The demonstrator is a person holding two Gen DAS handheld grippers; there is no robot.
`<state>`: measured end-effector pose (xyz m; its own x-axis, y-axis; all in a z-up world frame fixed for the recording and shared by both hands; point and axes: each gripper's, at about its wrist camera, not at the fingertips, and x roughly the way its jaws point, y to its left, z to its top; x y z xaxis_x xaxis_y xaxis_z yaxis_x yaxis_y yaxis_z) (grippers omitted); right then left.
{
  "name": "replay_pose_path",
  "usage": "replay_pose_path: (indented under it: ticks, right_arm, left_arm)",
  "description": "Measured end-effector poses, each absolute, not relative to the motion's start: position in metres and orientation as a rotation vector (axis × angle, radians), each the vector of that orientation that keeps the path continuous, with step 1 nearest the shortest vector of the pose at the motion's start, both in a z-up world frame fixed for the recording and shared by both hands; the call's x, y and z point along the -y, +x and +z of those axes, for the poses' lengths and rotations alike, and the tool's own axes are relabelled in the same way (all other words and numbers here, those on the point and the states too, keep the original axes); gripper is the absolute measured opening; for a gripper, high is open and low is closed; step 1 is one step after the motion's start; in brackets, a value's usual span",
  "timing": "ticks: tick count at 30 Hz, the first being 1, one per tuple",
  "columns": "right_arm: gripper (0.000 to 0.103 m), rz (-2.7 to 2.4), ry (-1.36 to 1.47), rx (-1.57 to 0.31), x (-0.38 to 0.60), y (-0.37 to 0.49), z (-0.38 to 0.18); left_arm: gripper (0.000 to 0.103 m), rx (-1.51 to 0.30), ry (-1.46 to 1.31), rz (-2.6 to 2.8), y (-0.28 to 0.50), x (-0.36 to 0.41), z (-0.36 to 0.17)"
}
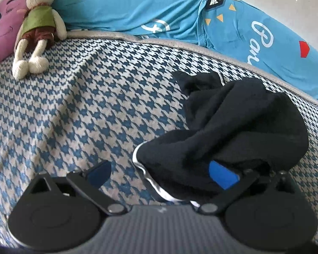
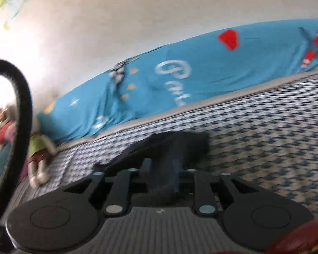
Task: Fold clothes
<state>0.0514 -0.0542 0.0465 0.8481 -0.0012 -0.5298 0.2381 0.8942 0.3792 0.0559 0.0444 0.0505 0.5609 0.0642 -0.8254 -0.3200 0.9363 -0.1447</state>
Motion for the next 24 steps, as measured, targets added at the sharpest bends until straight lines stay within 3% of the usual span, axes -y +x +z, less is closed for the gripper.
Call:
replay_pose_path:
  ticks: [5, 13, 17, 24]
  right_arm:
    - [0.045, 0.02, 0.476, -0.561, 0.033, 0.06, 0.045]
    - [0.05, 0.125, 0.479, -0.632, -0.001, 0.082, 0.032]
    - [0.063, 0.104, 0.442, -0.64, -0.016, 0.087, 0.029]
    - [0.068, 0.03, 0.431, -0.677, -0.029, 0.102, 0.021]
  left_arm:
    - [0.103, -0.955, -0.283, 0.176, 0.054, -0.04, 0.05]
    - [0.103, -0.946, -0.237, 0.114, 0.05, -0.034, 0.051]
    - [0.103, -0.941, -0.228, 0.126, 0.046, -0.039, 0.053]
    - [0.103, -0.938, -0.231, 0.171, 0.038, -0.057, 0.055]
